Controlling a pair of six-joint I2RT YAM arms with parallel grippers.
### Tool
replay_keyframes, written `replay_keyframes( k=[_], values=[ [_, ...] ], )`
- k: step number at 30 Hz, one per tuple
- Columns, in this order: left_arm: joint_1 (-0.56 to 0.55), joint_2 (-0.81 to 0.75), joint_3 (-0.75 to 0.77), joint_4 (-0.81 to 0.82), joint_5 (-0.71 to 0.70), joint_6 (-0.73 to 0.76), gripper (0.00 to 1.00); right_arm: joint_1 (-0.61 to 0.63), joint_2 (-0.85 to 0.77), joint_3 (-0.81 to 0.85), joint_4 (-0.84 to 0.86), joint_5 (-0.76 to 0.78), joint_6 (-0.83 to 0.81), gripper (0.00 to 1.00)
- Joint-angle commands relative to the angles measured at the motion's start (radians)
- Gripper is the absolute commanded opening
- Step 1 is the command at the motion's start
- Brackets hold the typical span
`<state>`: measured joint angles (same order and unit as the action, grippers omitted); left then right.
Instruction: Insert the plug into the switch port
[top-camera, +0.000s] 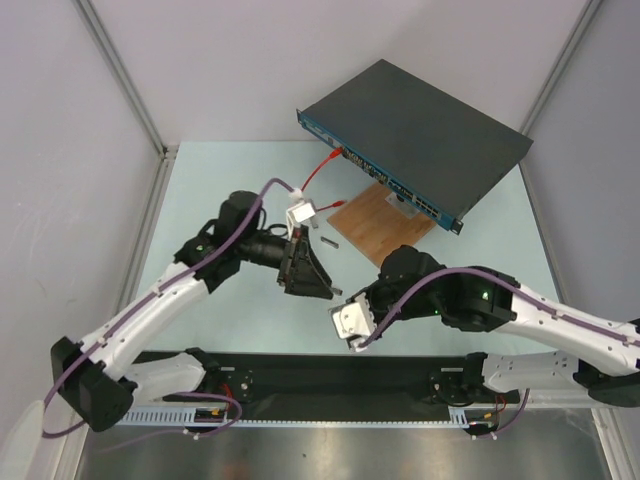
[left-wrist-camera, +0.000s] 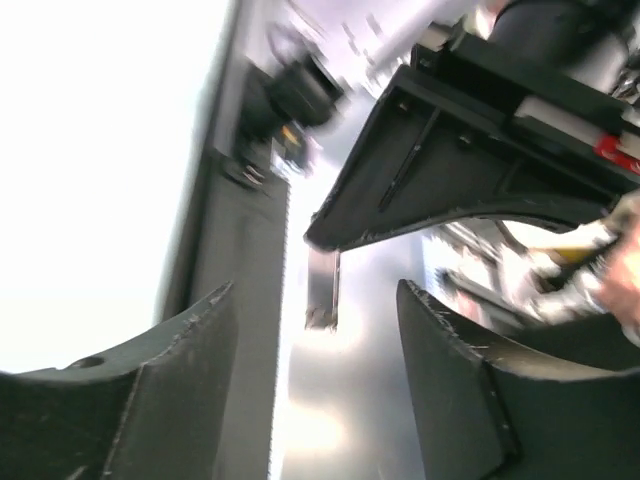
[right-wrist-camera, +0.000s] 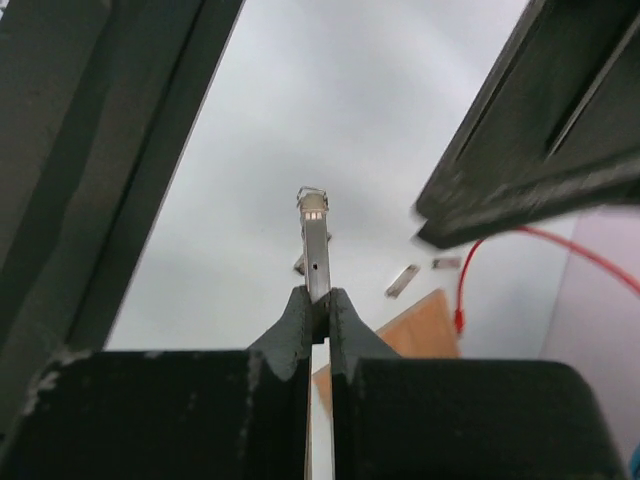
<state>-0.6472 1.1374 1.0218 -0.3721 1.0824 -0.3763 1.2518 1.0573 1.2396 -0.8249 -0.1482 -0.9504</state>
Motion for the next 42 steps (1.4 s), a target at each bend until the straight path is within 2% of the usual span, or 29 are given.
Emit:
replay_keyframes(
  k=[1,3,5,8,10,11,14,15,19,23,33,42],
  values=[
    [0.087,-0.092,0.044,0.018,-0.104,0.060,0.69,-0.078,0.003,0.076,0.026,-0.062,0.139,0.00],
    [0.126,-0.131,0.085,0.012,-0.165,0.135,0.69,-0.126,0.016,0.090,0.017,-0.108,0.255,0.00],
    [0.149,-0.168,0.106,0.018,-0.266,0.178,0.69,-0.181,0.030,0.116,-0.006,-0.215,0.326,0.00],
    [0.188,-0.255,0.104,0.016,-0.386,0.255,0.68,-0.329,0.081,0.162,-0.034,-0.397,0.478,0.00],
    [0.189,-0.321,0.090,-0.023,-0.452,0.373,0.65,-0.388,0.136,0.190,-0.051,-0.543,0.568,0.00],
    [0.176,-0.349,0.063,-0.033,-0.478,0.496,0.64,-0.434,0.154,0.214,-0.052,-0.588,0.594,0.00],
    [0.152,-0.445,0.031,-0.100,-0.526,0.681,0.62,-0.491,0.231,0.250,-0.045,-0.737,0.702,0.00],
    [0.143,-0.467,0.026,-0.128,-0.536,0.797,0.61,-0.521,0.245,0.254,-0.033,-0.808,0.744,0.00],
    [0.068,-0.530,0.004,-0.240,-0.598,1.003,0.54,-0.551,0.297,0.245,0.082,-0.927,0.944,0.00],
    [-0.064,-0.521,0.006,-0.294,-0.668,1.212,0.50,-0.551,0.343,0.244,0.116,-0.973,0.978,0.00],
    [-0.218,-0.447,0.001,-0.269,-0.691,1.252,0.46,-0.551,0.409,0.248,0.230,-1.022,1.124,0.00],
    [-0.287,-0.384,0.009,-0.229,-0.765,1.248,0.47,-0.549,0.432,0.268,0.187,-1.005,1.069,0.00]
  ],
)
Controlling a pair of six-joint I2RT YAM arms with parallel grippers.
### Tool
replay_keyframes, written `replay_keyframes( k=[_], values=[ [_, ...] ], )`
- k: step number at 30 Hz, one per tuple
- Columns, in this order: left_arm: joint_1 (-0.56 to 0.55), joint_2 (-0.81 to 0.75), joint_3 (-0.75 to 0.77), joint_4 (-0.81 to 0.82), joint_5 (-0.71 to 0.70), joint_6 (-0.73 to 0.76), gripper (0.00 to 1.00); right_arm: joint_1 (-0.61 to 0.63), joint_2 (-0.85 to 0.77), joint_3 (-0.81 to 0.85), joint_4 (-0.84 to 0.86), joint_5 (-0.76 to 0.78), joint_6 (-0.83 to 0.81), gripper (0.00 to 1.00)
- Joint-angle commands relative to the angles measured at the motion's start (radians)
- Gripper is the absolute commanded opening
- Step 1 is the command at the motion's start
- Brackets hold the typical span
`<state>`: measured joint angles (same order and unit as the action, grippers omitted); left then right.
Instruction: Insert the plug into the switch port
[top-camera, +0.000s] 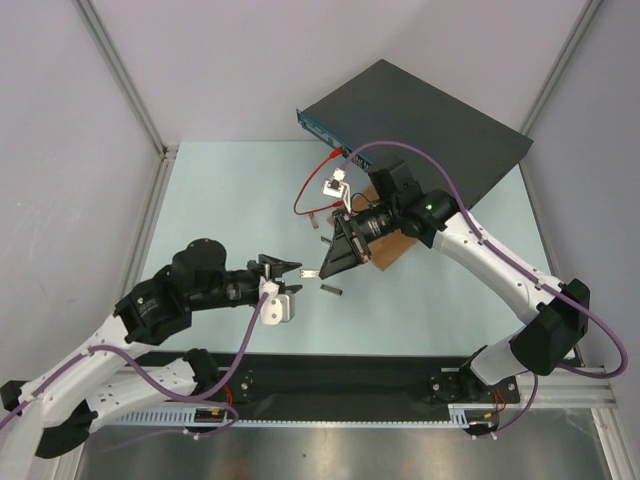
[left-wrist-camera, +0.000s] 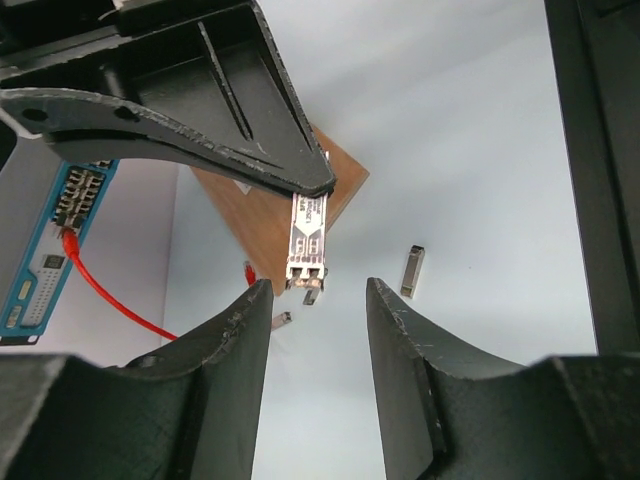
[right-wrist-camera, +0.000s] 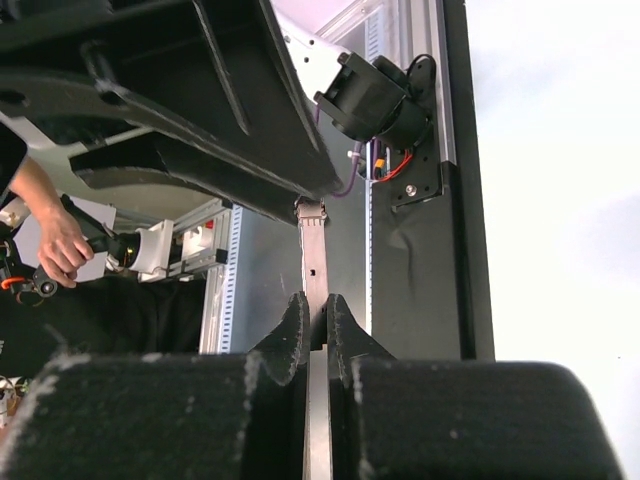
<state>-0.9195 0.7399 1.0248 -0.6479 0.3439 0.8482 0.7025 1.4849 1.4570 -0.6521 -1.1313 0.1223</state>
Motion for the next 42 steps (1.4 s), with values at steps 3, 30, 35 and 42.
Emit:
replay_keyframes(
  k=[3,30,35,42],
  values=[
    [-0.024,0.022,0.009,0.054,-0.042,0.023,0.47,0.000,0.006,0.052,0.014,-0.022,-0.007,0.00],
    [-0.059,0.115,0.063,0.033,-0.071,-0.180,0.00,-0.096,0.032,0.250,-0.110,0.111,-0.081,0.77],
    [-0.059,0.136,0.066,0.057,-0.022,-0.305,0.00,-0.152,0.003,0.371,-0.172,0.195,-0.116,0.97],
    [-0.059,0.236,0.133,0.172,-0.100,-0.555,0.00,-0.343,-0.182,0.267,0.070,0.298,0.068,1.00]
  ],
)
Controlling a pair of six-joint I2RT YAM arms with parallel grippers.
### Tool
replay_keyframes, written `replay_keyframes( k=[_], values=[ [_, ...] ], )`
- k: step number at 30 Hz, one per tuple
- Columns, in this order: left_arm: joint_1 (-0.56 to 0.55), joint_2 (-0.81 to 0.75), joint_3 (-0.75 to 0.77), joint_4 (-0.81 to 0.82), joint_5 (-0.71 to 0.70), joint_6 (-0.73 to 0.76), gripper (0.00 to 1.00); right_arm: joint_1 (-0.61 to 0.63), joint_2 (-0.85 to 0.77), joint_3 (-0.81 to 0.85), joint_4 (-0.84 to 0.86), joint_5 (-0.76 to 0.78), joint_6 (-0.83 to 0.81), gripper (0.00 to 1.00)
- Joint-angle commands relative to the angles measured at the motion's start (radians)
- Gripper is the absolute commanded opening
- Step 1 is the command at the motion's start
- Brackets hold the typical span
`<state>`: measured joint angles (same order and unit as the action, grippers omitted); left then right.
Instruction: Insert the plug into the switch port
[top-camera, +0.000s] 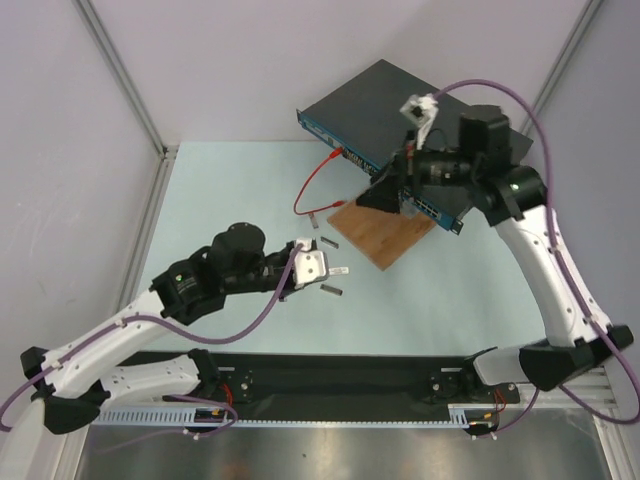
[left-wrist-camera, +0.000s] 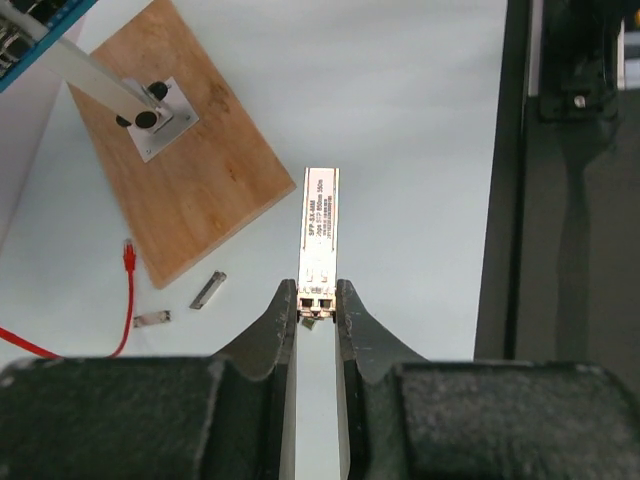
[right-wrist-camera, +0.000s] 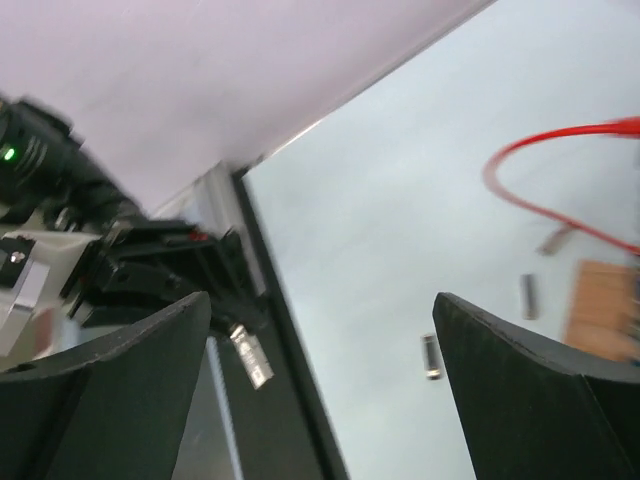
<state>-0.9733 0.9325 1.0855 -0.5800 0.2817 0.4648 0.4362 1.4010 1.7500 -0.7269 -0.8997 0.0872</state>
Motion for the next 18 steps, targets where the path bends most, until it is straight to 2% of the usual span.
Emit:
replay_keyframes(
  k=[1,4,9,13,18],
  values=[
    [-0.005,0.063,0.089,0.108,-0.047,-0.198,0.00,-0.138,-0.123,-0.058,0.165,0.082,0.126,1.00],
    [-0.007,0.147,0.172,0.103,-0.093,-0.313,0.00,-0.238,-0.233,-0.112,0.211,0.126,0.216,1.00],
    [-0.037,0.251,0.254,0.176,-0.191,-0.438,0.00,-0.499,-0.420,-0.259,0.193,0.185,0.382,1.00],
    [-0.113,0.310,0.275,0.259,-0.361,-0.489,0.00,-0.663,-0.493,-0.323,0.100,0.165,0.425,1.00],
    [-0.159,0.425,0.375,0.261,-0.467,-0.537,0.00,-0.879,-0.493,-0.377,0.003,0.067,0.436,1.00]
  ],
)
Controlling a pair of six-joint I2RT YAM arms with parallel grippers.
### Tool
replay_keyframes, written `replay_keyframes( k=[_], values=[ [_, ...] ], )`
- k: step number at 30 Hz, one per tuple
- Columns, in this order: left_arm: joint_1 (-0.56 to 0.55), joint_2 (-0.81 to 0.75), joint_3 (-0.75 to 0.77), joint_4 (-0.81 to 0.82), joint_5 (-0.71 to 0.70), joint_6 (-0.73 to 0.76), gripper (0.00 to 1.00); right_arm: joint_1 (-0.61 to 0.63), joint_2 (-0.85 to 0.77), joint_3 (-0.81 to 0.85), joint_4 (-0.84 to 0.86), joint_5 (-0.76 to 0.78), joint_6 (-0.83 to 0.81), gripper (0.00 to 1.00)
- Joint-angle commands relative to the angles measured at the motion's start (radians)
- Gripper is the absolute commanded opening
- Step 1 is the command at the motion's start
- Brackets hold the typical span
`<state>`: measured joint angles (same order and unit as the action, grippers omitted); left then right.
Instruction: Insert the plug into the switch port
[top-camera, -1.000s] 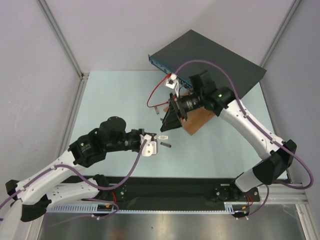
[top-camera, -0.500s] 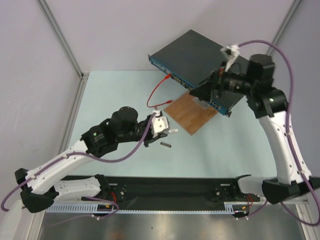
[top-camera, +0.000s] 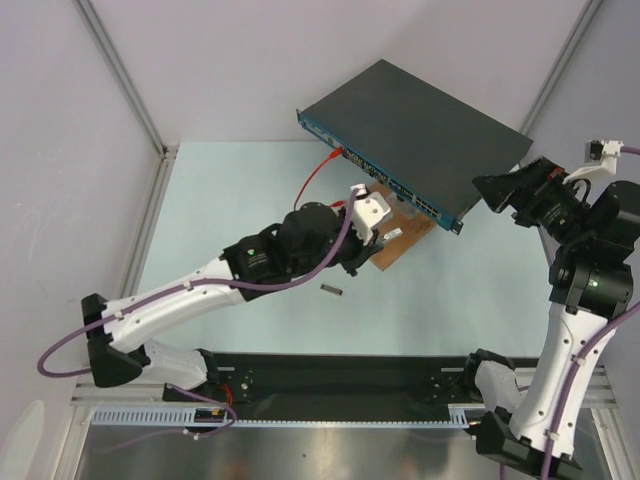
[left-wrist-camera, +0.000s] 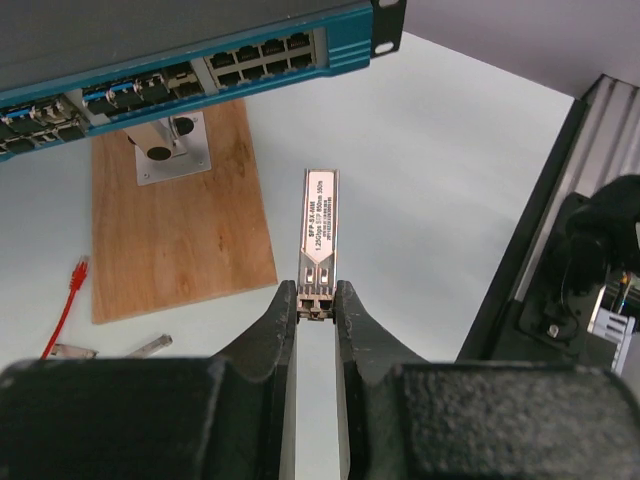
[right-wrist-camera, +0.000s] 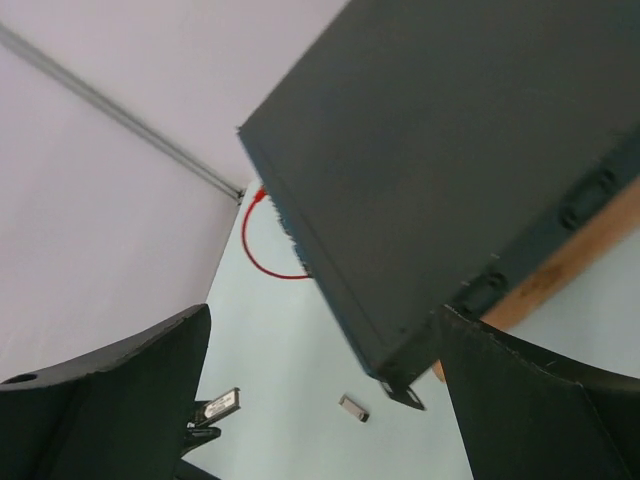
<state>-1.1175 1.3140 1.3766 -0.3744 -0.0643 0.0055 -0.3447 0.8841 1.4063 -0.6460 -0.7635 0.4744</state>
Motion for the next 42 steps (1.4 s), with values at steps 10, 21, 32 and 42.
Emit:
replay_keyframes(
  k=[10,21,32,42],
  values=[
    [-0.015,0.131,0.128,0.091,-0.213,-0.101,0.00,-0.255,0.061,-0.300,0.216,-0.296,0.272,1.00],
    [0.002,0.211,0.190,0.083,-0.230,-0.116,0.00,-0.119,0.085,-0.463,0.540,-0.215,0.417,0.96],
    [0.044,0.290,0.279,0.080,-0.216,-0.107,0.00,-0.071,0.090,-0.492,0.531,-0.204,0.360,0.43],
    [0.048,0.320,0.285,0.071,-0.203,-0.110,0.00,-0.059,0.087,-0.498,0.522,-0.203,0.340,0.18]
  ],
)
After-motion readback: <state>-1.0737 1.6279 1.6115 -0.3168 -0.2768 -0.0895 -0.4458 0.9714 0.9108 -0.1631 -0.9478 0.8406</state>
